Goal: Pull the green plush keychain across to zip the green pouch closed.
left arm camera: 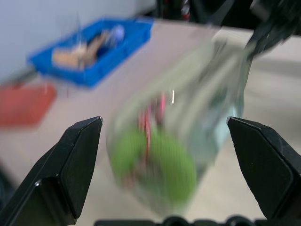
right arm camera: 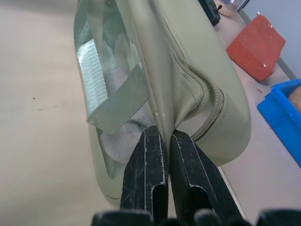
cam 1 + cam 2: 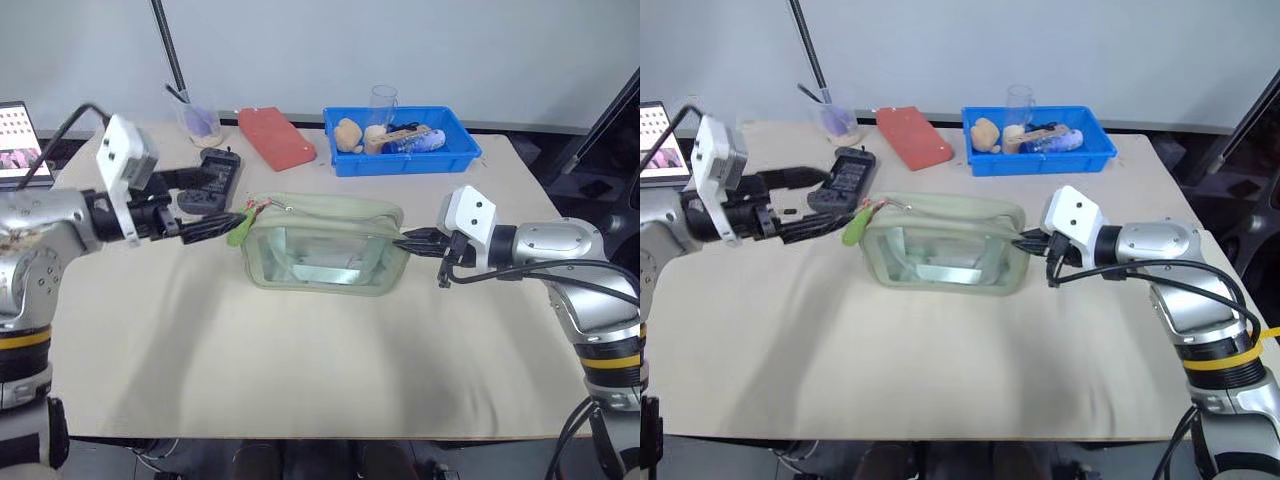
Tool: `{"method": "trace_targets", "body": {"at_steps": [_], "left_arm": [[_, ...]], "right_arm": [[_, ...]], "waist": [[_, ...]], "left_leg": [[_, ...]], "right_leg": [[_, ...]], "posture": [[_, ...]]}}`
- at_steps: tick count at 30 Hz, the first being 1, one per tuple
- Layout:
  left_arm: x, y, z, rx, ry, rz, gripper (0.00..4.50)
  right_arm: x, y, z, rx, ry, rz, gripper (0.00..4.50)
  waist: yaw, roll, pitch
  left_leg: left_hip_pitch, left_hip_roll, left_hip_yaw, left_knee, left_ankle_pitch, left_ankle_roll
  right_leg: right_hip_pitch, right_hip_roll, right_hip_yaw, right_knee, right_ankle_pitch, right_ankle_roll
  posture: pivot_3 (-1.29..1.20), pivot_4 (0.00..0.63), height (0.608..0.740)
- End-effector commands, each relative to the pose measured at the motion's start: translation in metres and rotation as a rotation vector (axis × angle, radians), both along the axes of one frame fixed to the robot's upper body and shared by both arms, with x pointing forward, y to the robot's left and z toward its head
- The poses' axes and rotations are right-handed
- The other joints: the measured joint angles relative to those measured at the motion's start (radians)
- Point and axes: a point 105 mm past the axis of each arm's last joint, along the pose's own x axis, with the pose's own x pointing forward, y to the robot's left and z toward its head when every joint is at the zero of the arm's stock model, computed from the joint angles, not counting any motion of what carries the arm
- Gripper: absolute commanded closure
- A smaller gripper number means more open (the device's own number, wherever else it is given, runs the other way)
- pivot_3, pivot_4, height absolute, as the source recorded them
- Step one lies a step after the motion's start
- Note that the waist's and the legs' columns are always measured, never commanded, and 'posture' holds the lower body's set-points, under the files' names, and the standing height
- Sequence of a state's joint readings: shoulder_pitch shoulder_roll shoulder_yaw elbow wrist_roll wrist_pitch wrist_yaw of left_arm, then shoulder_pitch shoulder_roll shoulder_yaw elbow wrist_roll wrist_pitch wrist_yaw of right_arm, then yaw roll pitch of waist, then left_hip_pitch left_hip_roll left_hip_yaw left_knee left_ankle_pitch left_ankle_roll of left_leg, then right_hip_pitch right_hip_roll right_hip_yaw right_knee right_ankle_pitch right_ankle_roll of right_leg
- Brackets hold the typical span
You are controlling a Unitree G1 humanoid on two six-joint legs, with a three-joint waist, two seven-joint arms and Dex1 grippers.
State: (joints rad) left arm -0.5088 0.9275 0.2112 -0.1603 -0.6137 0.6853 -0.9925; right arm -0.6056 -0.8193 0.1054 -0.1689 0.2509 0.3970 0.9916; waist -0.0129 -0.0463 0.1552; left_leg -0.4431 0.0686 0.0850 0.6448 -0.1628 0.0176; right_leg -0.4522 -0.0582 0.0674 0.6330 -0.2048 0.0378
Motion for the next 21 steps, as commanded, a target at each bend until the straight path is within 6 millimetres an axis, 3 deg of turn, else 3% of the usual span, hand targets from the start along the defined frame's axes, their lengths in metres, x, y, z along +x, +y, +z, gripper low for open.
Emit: {"method": "trace_targets", "body": {"at_steps": [1,9,13,18,19,21], "left_arm": [[-0.001,0.0,0.008,0.002,-0.069,0.018,0.0],[0.004,-0.005,-0.021,0.05,-0.029,0.017,0.0],[0.009,-0.003,-0.022,0.042,-0.041,0.023,1.67],[0.008,-0.005,0.0,-0.002,-0.061,-0.008,4.1],[0.008,-0.006,0.002,0.006,-0.065,-0.016,4.47],[0.007,-0.012,0.015,0.017,-0.088,-0.05,4.47]], "right_arm": [[-0.001,0.005,0.015,0.008,-0.062,0.026,4.46],[-0.001,0.007,0.017,0.018,-0.068,0.028,4.46],[-0.002,0.007,0.018,0.02,-0.069,0.023,4.5],[-0.001,0.004,0.018,0.019,-0.071,0.008,4.5],[-0.001,0.004,0.018,0.02,-0.071,0.007,4.5],[-0.002,0.005,0.018,0.022,-0.071,0.009,4.5]], "waist": [[0.004,0.0,0.0],[0.001,0.0,0.0],[0.001,0.0,0.0],[0.001,0.0,0.0],[0.001,0.0,0.0],[0.001,0.0,0.0]], "left_leg": [[0.0,0.0,0.0,0.0,0.0,0.0],[0.0,0.0,0.0,0.0,0.0,0.0],[0.0,0.0,0.0,0.0,0.0,0.0],[-0.001,0.0,0.0,0.0,0.0,0.0],[-0.001,0.0,0.0,0.0,0.0,0.0],[-0.001,0.0,0.0,0.0,0.0,0.0]], "right_leg": [[0.0,0.0,0.0,0.0,0.0,0.0],[-0.001,0.0,0.0,0.0,0.0,-0.001],[-0.001,0.0,0.0,0.0,0.001,-0.001],[-0.001,0.0,0.0,0.0,0.001,-0.001],[-0.001,0.0,0.0,0.0,0.001,-0.001],[-0.001,0.0,0.0,0.0,0.001,-0.001]], "posture": [[0.0,0.15,0.74],[0.0,0.15,0.74],[0.0,0.15,0.74],[0.0,0.15,0.74],[0.0,0.15,0.74],[0.0,0.15,0.74]]}}
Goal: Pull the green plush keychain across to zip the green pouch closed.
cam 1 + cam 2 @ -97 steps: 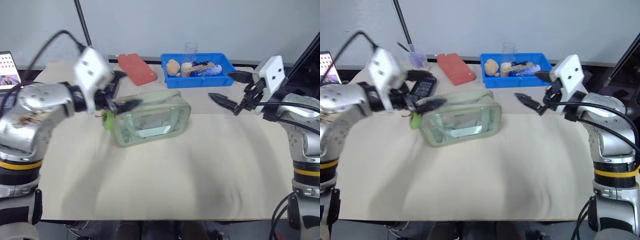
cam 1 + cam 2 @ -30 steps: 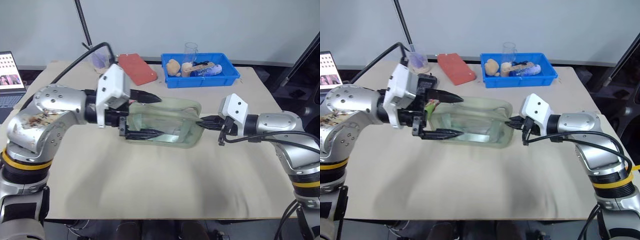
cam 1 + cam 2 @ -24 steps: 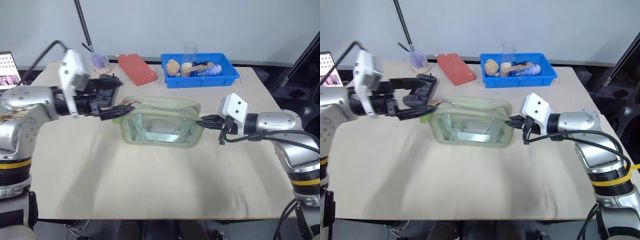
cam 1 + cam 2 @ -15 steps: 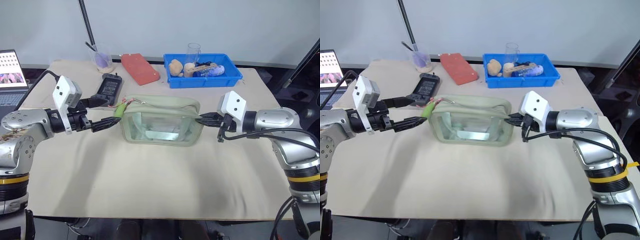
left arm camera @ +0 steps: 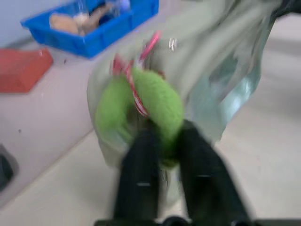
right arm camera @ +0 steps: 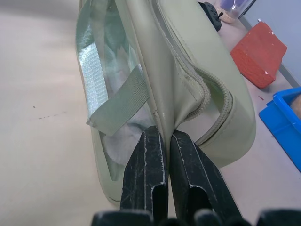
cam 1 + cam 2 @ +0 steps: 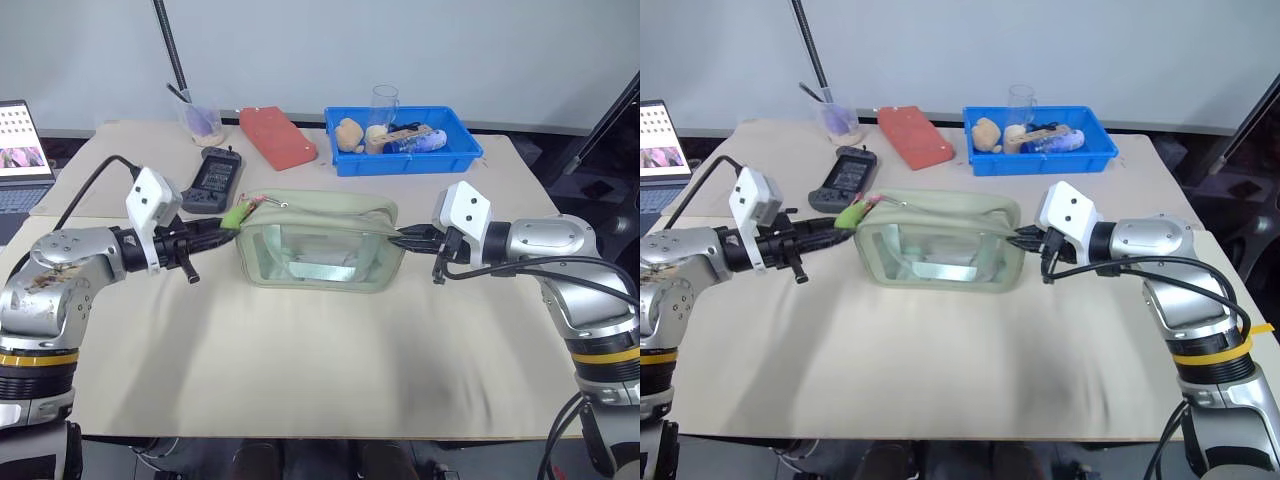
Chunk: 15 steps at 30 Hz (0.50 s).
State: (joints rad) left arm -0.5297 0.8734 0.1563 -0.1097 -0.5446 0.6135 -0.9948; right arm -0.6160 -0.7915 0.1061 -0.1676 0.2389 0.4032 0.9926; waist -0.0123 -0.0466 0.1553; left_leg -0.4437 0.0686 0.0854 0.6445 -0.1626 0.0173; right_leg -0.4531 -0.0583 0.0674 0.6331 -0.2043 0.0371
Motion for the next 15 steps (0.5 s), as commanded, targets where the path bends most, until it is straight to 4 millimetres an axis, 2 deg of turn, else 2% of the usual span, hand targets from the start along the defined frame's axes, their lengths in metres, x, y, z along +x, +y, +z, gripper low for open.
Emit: {"method": "trace_targets", "body": {"at_steps": [1,5,8,12,14,15], "left_arm": [[-0.005,-0.01,0.032,0.014,-0.086,-0.07,4.47],[0.004,-0.039,0.042,0.106,-0.182,-0.153,4.47],[0.022,-0.053,0.032,0.189,-0.25,-0.16,4.47],[0.028,-0.063,0.018,0.269,-0.263,-0.233,4.47],[0.026,-0.064,0.018,0.27,-0.258,-0.269,3.78],[0.025,-0.064,0.021,0.265,-0.258,-0.28,3.6]], "right_arm": [[-0.003,0.001,0.017,0.009,-0.069,0.001,4.5],[-0.003,0.002,0.017,0.01,-0.075,0.002,4.5],[-0.003,0.004,0.019,0.016,-0.077,0.006,4.5],[-0.004,0.004,0.019,0.018,-0.081,0.004,4.5],[-0.004,0.003,0.02,0.018,-0.084,-0.003,4.5],[-0.004,0.002,0.02,0.018,-0.085,-0.006,4.5]], "waist": [[0.001,0.0,0.0],[0.007,0.0,0.0],[0.008,0.0,0.0],[0.001,0.0,0.0],[0.0,0.0,0.0],[0.0,0.0,0.0]], "left_leg": [[0.0,0.0,0.0,0.0,0.0,0.0],[-0.001,-0.001,0.0,0.0,0.0,0.0],[0.0,-0.001,0.0,0.001,0.0,0.0],[-0.001,0.0,-0.001,0.001,0.0,0.0],[-0.002,0.0,-0.001,0.001,0.0,0.0],[-0.002,0.0,-0.001,0.0,0.0,0.0]], "right_leg": [[0.0,0.0,0.0,0.0,0.0,0.0],[0.001,0.0,0.0,0.0,0.0,0.001],[0.001,0.0,0.0,-0.001,0.0,0.001],[0.0,0.001,0.0,0.0,0.001,0.002],[0.0,0.001,0.0,0.0,0.003,0.004],[0.0,0.001,0.0,0.0,0.003,0.006]], "posture": [[0.0,0.15,0.74],[0.0,0.15,0.74],[0.0,0.15,0.74],[0.0,0.15,0.74],[0.0,0.15,0.74],[0.0,0.15,0.74]]}}
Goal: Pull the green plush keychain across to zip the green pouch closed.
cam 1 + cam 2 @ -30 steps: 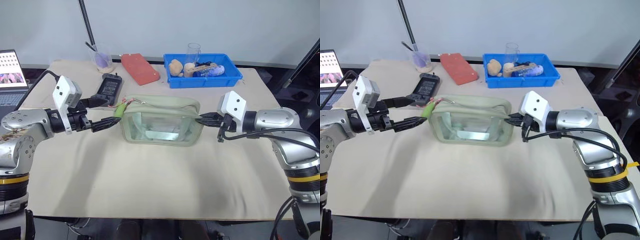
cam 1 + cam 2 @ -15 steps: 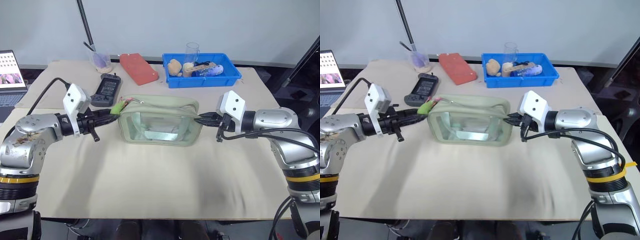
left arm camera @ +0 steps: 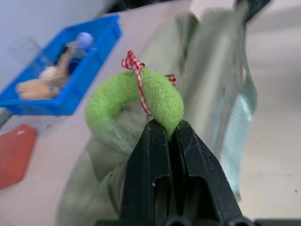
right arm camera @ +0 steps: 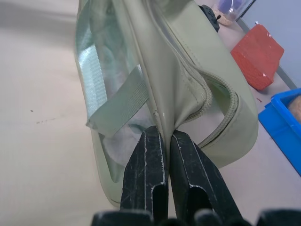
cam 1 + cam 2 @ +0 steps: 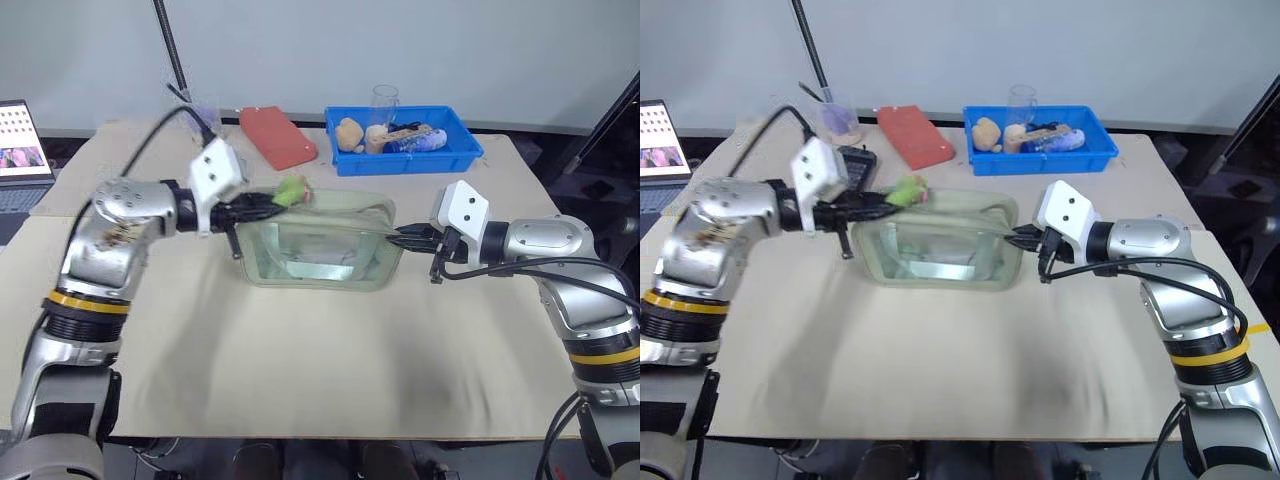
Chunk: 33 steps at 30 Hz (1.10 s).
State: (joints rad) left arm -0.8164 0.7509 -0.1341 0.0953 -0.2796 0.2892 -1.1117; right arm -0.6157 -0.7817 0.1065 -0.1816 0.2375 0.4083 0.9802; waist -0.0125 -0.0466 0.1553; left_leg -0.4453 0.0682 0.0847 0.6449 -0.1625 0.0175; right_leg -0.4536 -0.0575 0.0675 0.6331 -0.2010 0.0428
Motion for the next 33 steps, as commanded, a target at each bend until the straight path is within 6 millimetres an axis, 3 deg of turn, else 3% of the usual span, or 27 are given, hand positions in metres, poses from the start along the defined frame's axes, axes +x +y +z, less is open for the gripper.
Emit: {"method": "trace_targets", "body": {"at_steps": [1,5,8,13,19,22,29,30,31,33], "left_arm": [[-0.005,-0.001,0.016,0.012,-0.042,-0.054,3.16],[-0.008,0.005,0.034,-0.014,-0.053,-0.054,1.18],[-0.013,0.012,0.043,-0.014,-0.051,-0.047,0.03],[-0.017,0.03,0.035,0.014,-0.002,0.019,0.03],[-0.017,0.044,-0.007,-0.009,0.071,0.114,0.03],[-0.013,0.044,-0.015,-0.033,0.071,0.139,0.86],[-0.012,0.04,-0.017,-0.043,0.074,0.126,4.17],[-0.013,0.04,-0.018,-0.039,0.078,0.124,4.47],[-0.014,0.039,-0.018,-0.035,0.083,0.122,4.47],[-0.016,0.039,-0.022,-0.022,0.096,0.114,4.5]], "right_arm": [[-0.003,-0.002,0.018,0.01,-0.074,-0.011,4.5],[-0.003,-0.003,0.018,0.013,-0.076,-0.018,4.5],[-0.002,-0.002,0.017,0.015,-0.077,-0.019,4.5],[0.0,0.0,0.018,0.015,-0.084,-0.012,4.5],[-0.001,0.002,0.019,0.011,-0.082,0.002,4.5],[-0.001,0.002,0.019,0.003,-0.077,0.007,4.5],[0.0,0.002,0.021,0.004,-0.072,0.011,4.5],[0.0,0.001,0.022,0.004,-0.069,0.01,4.5],[0.0,0.0,0.022,0.003,-0.066,0.008,4.5],[0.001,-0.004,0.025,0.004,-0.063,-0.001,3.64]], "waist": [[0.0,0.0,0.0],[0.0,0.0,0.0],[-0.002,0.0,0.0],[-0.002,0.0,0.0],[-0.001,0.0,0.0],[0.002,0.0,0.0],[0.001,0.0,0.0],[0.001,0.0,0.0],[0.001,0.0,0.0],[0.001,0.0,0.0]], "left_leg": [[0.0,0.0,0.0,0.0,0.0,0.0],[0.0,0.0,0.0,0.0,0.0,0.0],[0.0,0.0,0.0,0.0,0.0,0.0],[0.0,0.0,0.0,0.0,0.0,0.0],[0.0,0.0,0.0,0.0,0.0,0.0],[0.0,0.0,0.0,0.0,0.0,0.0],[-0.001,0.0,0.0,0.0,0.0,0.0],[-0.001,0.0,0.0,0.0,0.0,0.0],[-0.001,0.0,0.0,0.0,0.0,0.0],[-0.001,0.0,0.0,0.0,0.0,0.0]], "right_leg": [[0.0,0.0,0.0,0.0,0.0,0.001],[0.0,0.0,0.0,0.0,0.0,0.001],[0.0,0.0,0.0,0.0,0.0,0.001],[0.0,0.0,0.0,0.0,0.0,0.001],[0.0,0.0,0.0,0.001,0.0,0.001],[-0.001,0.0,0.0,0.001,0.0,0.0],[-0.001,0.0,0.0,0.001,-0.002,-0.004],[-0.001,0.0,0.0,0.001,-0.002,-0.004],[-0.001,0.0,0.0,0.001,-0.002,-0.003],[-0.001,0.0,0.0,0.001,-0.002,-0.003]], "posture": [[0.0,0.15,0.74],[0.0,0.15,0.74],[0.0,0.15,0.74],[0.0,0.15,0.74],[0.0,0.15,0.74],[0.0,0.15,0.74],[0.0,0.15,0.74],[0.0,0.15,0.74],[0.0,0.15,0.74],[0.0,0.15,0.74]]}}
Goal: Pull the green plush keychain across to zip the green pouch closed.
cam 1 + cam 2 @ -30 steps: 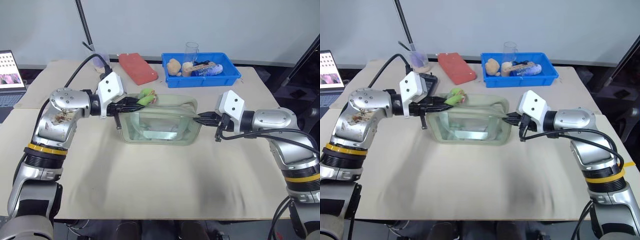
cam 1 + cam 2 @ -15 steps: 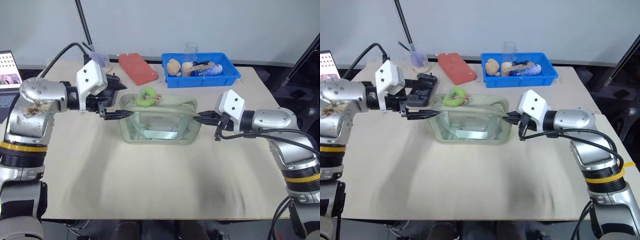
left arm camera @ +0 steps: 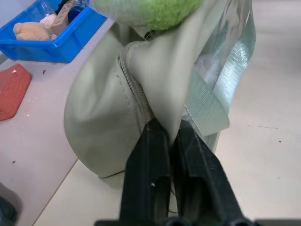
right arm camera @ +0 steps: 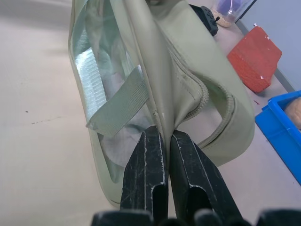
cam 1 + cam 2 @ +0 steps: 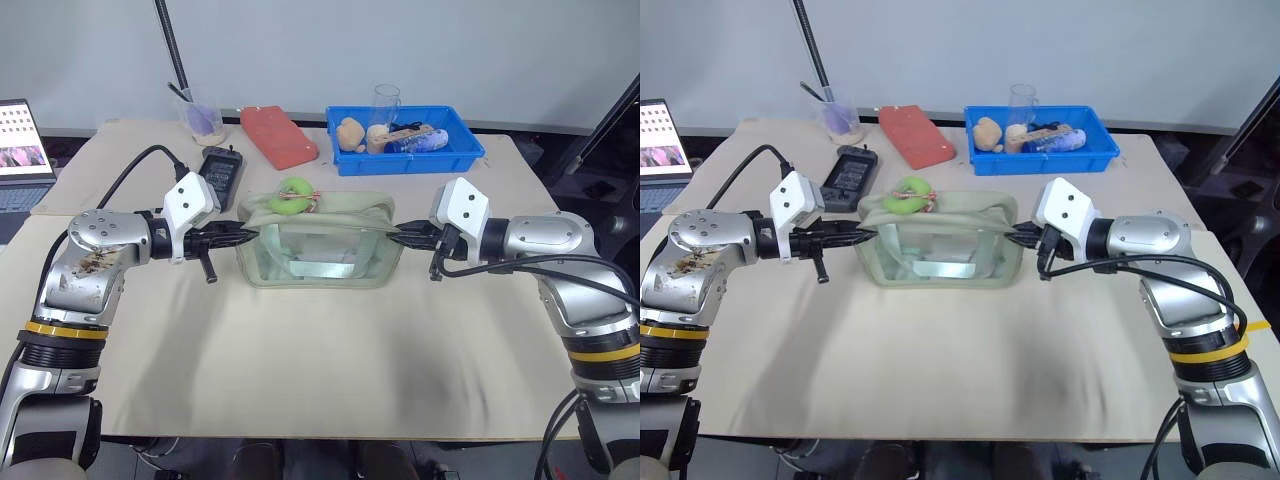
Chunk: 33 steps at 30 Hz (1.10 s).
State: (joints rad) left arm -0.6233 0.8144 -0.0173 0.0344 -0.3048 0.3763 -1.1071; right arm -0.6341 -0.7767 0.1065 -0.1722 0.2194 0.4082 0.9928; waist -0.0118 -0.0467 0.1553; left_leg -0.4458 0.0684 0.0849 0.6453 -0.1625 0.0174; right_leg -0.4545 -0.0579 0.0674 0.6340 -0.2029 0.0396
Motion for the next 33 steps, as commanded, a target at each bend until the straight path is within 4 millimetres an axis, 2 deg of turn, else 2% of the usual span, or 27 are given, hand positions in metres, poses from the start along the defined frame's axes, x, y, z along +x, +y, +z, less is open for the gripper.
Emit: {"method": "trace_targets", "body": {"at_steps": [1,5,8,10,11,14,18,21,26,31,33], "left_arm": [[-0.006,-0.004,0.008,0.017,-0.036,-0.03,4.5],[-0.006,-0.003,0.004,0.039,-0.04,-0.02,4.5],[-0.006,-0.002,0.005,0.045,-0.044,-0.017,4.5],[-0.006,-0.002,0.004,0.053,-0.046,-0.019,4.5],[-0.005,-0.002,0.004,0.056,-0.046,-0.019,4.5],[-0.004,-0.002,0.003,0.07,-0.049,-0.018,4.5],[-0.004,-0.003,0.004,0.069,-0.05,-0.022,4.5],[-0.005,-0.004,0.003,0.071,-0.048,-0.024,4.5],[-0.008,-0.004,0.0,0.076,-0.041,-0.025,4.5],[-0.008,-0.003,-0.001,0.08,-0.04,-0.019,4.5],[-0.008,-0.003,-0.001,0.08,-0.04,-0.019,4.5]], "right_arm": [[-0.001,-0.006,0.023,0.015,-0.042,-0.003,3.39],[-0.004,-0.016,0.037,0.012,-0.013,0.011,1.95],[-0.004,-0.02,0.063,0.058,-0.007,0.034,0.92],[0.0,-0.013,0.08,0.109,-0.019,0.061,0.21],[0.008,-0.003,0.091,0.144,-0.051,0.067,0.05],[0.022,0.024,0.11,0.224,-0.08,0.08,0.05],[0.038,0.08,0.101,0.244,-0.017,0.136,0.05],[0.049,0.101,0.089,0.246,0.016,0.138,0.05],[0.058,0.12,0.067,0.224,0.083,0.137,0.05],[0.057,0.126,0.055,0.201,0.124,0.154,0.05],[0.058,0.126,0.054,0.209,0.133,0.154,0.59]], "waist": [[0.0,0.0,0.0],[0.001,0.0,0.0],[0.0,0.0,0.0],[-0.003,0.0,0.0],[-0.003,0.0,0.0],[-0.012,0.0,0.0],[-0.009,0.0,0.0],[-0.007,0.0,0.0],[-0.001,0.0,0.0],[-0.003,0.0,0.0],[-0.003,0.0,0.0]], "left_leg": [[0.0,0.0,0.0,0.0,0.0,0.0],[0.0,0.0,0.0,0.0,0.0,0.0],[0.0,0.0,0.001,0.0,0.0,0.0],[0.001,0.0,0.0,0.0,0.0,0.0],[0.001,0.0,0.001,0.0,0.0,0.0],[0.003,0.001,0.001,0.0,0.0,0.0],[0.004,0.001,0.0,0.0,0.0,0.0],[0.003,0.001,0.0,0.0,0.0,0.0],[0.001,0.0,0.0,0.0,0.0,0.0],[0.002,0.001,0.0,0.0,0.0,0.0],[0.002,0.001,0.0,0.0,0.0,0.0]], "right_leg": [[0.0,0.0,0.0,0.0,0.0,0.0],[0.0,0.0,0.0,0.0,0.0,-0.001],[0.0,0.0,0.0,0.0,-0.001,-0.001],[0.0,0.0,0.0,0.0,-0.001,-0.002],[0.0,0.0,0.0,0.0,-0.001,-0.002],[-0.001,0.0,0.0,0.004,-0.001,-0.002],[-0.003,0.001,0.0,0.011,-0.001,-0.001],[-0.003,0.001,0.0,0.012,-0.001,-0.001],[-0.003,0.0,0.0,0.01,-0.001,0.0],[-0.003,0.001,0.0,0.012,-0.001,-0.001],[-0.003,0.001,0.0,0.012,-0.001,-0.001]], "posture": [[0.0,0.15,0.74],[0.0,0.15,0.74],[0.0,0.15,0.74],[0.0,0.15,0.74],[0.0,0.15,0.74],[0.0,0.15,0.74],[0.0,0.15,0.74],[0.0,0.15,0.74],[0.0,0.15,0.74],[0.0,0.15,0.74],[0.0,0.15,0.74]]}}
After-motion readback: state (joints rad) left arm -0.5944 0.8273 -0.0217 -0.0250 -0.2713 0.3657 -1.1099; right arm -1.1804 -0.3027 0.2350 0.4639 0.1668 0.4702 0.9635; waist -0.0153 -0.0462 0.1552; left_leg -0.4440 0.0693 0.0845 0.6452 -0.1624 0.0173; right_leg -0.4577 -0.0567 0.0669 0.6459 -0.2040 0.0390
